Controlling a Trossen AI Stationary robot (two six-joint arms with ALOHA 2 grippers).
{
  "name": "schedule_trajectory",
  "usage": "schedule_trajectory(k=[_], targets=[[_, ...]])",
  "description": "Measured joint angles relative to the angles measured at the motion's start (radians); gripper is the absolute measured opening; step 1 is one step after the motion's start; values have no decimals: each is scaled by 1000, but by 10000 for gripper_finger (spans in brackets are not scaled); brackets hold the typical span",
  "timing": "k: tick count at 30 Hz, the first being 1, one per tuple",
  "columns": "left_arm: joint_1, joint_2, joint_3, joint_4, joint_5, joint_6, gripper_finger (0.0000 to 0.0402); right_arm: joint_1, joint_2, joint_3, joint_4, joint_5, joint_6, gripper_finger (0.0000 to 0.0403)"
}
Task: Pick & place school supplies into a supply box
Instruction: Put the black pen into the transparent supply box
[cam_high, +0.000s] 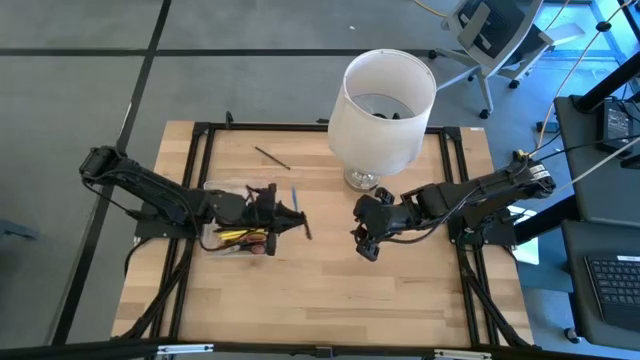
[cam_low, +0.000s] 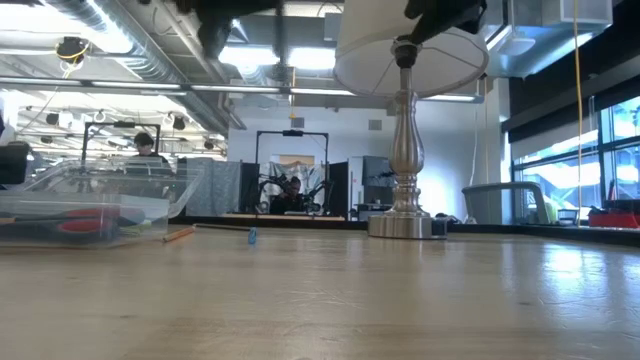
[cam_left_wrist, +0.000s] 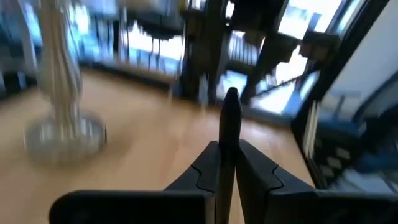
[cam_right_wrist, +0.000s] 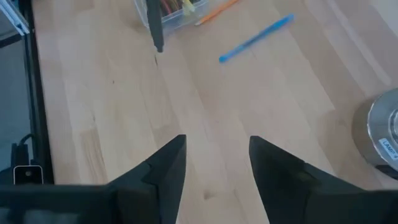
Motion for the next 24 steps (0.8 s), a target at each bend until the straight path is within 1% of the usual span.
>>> schedule_trajectory(k=[2, 5, 8, 11, 17, 20, 24], targets=[[0, -26, 0, -130, 38, -75, 21, 0, 0, 0, 4, 0, -1, 179], [0, -72, 0, -310, 123, -177, 22, 0, 0, 0, 5, 0, -9, 179], [0, -121, 23, -484, 183, -266, 22, 0, 0, 0, 6, 26, -33, 179], [0, -154, 90, -692, 210, -345, 22, 0, 0, 0, 6, 58, -34, 179], [0, -160, 218, -1066, 214, -475, 22, 0, 0, 0, 14, 61, -56, 179], [0, -144, 235, -1199, 216, -545, 22, 0, 1, 0, 14, 61, -55, 179], [0, -109, 236, -1310, 256, -583, 22, 0, 1, -15, 33, 61, -56, 179]])
